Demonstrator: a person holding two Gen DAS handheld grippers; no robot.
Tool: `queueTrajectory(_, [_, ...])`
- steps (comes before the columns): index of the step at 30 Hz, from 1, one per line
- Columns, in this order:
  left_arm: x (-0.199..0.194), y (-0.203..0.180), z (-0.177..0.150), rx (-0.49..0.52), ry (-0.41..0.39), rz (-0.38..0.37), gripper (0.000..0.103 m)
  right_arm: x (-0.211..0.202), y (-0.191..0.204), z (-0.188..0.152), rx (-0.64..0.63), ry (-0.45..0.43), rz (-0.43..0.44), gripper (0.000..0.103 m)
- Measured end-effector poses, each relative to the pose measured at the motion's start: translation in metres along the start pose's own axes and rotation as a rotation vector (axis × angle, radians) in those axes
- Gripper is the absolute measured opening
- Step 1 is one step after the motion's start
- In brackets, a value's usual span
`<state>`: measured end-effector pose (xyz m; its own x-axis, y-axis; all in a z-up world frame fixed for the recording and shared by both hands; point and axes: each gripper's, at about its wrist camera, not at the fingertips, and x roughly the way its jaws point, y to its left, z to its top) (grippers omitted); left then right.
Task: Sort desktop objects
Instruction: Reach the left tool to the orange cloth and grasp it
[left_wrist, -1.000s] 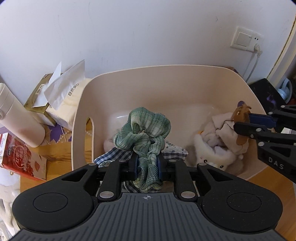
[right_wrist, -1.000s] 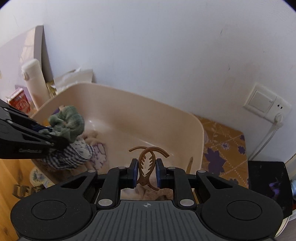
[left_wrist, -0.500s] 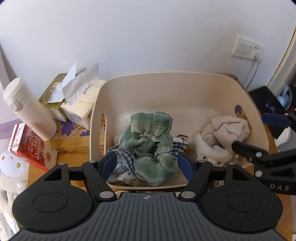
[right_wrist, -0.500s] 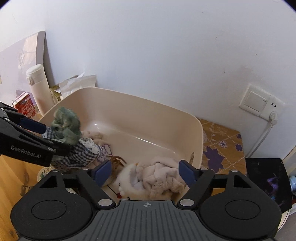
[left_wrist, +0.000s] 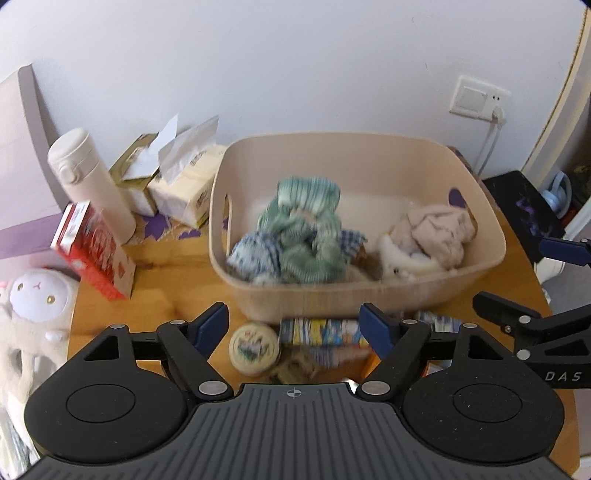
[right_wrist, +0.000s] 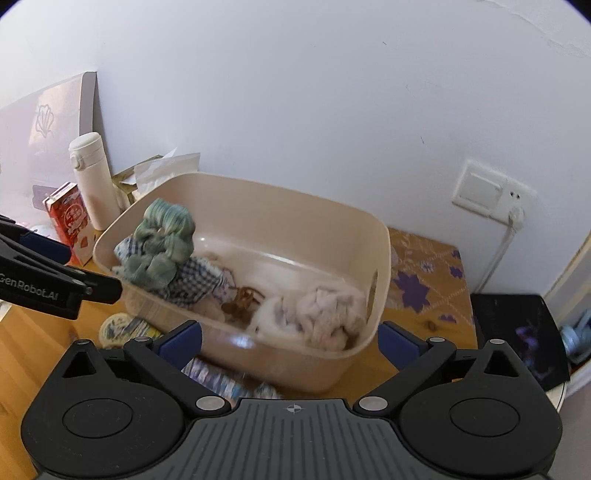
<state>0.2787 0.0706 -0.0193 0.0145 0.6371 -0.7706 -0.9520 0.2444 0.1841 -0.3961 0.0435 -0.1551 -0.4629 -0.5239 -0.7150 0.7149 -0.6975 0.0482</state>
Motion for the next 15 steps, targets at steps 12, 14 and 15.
queueTrajectory(12, [-0.024, 0.007, -0.075, -0.007, 0.067, -0.021, 0.079, -0.040, 0.007, -0.060, 0.028, 0.065, -0.043, 0.103])
queueTrajectory(14, [-0.027, 0.007, -0.089, -0.017, 0.086, -0.037, 0.081, -0.046, 0.007, -0.069, 0.036, 0.078, -0.051, 0.103])
queueTrajectory(15, [-0.027, 0.005, -0.096, -0.018, 0.097, -0.046, 0.081, -0.048, 0.007, -0.073, 0.039, 0.086, -0.049, 0.103])
